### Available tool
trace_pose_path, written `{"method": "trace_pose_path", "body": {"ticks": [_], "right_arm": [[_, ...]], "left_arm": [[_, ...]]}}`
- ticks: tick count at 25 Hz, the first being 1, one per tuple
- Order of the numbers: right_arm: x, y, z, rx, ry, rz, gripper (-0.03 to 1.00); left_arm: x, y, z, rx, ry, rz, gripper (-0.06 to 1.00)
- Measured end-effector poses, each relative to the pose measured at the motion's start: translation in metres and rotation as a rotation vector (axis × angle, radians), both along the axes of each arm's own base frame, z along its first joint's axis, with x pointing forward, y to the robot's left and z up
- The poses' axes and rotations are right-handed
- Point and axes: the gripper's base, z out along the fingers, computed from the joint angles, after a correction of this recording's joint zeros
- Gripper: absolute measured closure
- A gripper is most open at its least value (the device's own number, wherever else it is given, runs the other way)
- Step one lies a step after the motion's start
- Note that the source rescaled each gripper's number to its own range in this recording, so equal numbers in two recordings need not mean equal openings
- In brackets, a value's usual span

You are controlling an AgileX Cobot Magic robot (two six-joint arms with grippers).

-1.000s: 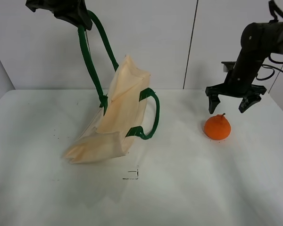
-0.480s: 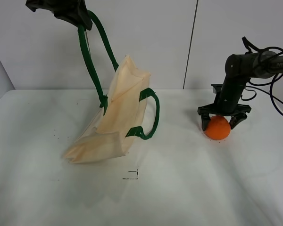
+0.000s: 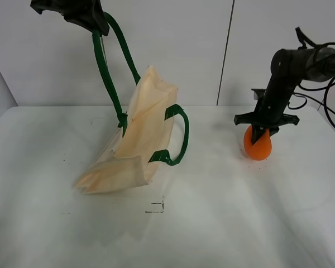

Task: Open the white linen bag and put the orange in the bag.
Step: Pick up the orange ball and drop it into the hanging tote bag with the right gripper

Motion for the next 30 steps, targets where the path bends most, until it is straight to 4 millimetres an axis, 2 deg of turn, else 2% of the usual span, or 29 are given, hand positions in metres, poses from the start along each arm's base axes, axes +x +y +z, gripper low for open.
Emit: {"method": "trace_pose_path", "body": {"ticks": [5,7,11,17,21,26,30], "right_arm": [[0.006,0.013,0.088,0.162,-0.187,-0.017,0.95],[0.006,0.021,0.117,0.263,-0.255,-0.022,0.95],[0.002,0.046,0.145,0.421,-0.308,0.016,0.95],[-0.017,0.118,0.146,0.46,-0.276,0.175,0.95],[-0.029,0.166,0.138,0.481,-0.283,0.263,0.95],[-0.034,0.208,0.114,0.494,-0.274,0.306,0.95],[-0.032,0.232,0.083,0.492,-0.249,0.31,0.95]], "left_arm": [[0.0,0.0,0.0,0.0,0.0,0.0,0.94],[0.0,0.0,0.0,0.0,0.0,0.0,0.94],[0.0,0.0,0.0,0.0,0.0,0.0,0.94],[0.0,0.0,0.0,0.0,0.0,0.0,0.94],[0.0,0.0,0.0,0.0,0.0,0.0,0.94],[0.0,0.0,0.0,0.0,0.0,0.0,0.94],[0.0,0.0,0.0,0.0,0.0,0.0,0.94]]}}
